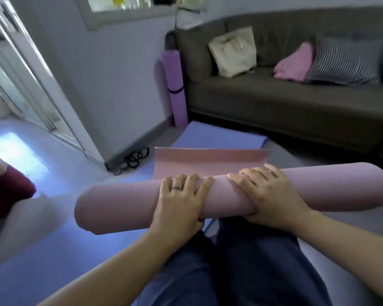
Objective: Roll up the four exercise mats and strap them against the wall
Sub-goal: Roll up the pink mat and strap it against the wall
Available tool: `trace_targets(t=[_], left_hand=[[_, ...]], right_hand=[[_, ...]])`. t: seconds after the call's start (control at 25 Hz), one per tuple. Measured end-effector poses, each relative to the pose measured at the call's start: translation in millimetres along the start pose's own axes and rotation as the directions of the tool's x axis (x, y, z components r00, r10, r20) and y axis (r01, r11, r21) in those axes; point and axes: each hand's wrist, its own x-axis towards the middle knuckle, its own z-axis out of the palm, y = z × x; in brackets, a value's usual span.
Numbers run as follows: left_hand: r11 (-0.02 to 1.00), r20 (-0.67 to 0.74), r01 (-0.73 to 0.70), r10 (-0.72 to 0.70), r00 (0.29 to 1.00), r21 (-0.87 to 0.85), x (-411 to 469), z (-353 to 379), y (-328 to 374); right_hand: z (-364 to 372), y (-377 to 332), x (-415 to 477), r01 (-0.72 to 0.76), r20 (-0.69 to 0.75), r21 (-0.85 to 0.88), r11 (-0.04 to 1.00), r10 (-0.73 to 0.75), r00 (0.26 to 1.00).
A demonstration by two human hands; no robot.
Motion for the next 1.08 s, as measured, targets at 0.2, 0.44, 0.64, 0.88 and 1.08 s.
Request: trace_targets(t=[0.2,0.44,0.64,0.88,1.08], left_hand=[[0.999,0.052,-0.023,0.022,0.998,0.029,-16,3,3],[0.992,0.149,-0.130,0.128,0.981,0.003,-26,0,1],[0.972,0.472,-0.016,0.129,0.872,-0.236,8,-3,-15],[0.845,0.857,0.350,0.218,0.467,-0.405,73,15,-56],[0.964,0.631,0.021,0.157,0.760,-0.266,55,0,-39]], right_hand=[[-4,-13,-10,-0.037,0.145,0.040,0.999,0.031,0.989],[-28,-30,-19,-0.033,0.376,0.085,0.996,-0.001,0.926],[-29,-34,-6,0.018,0.428,0.120,0.993,-0.068,0.901],[-2,-15,54,-0.077,0.585,0.219,0.973,-0.068,0.808],[-14,-5,73,0.030,0.556,0.186,0.982,-0.131,0.821]])
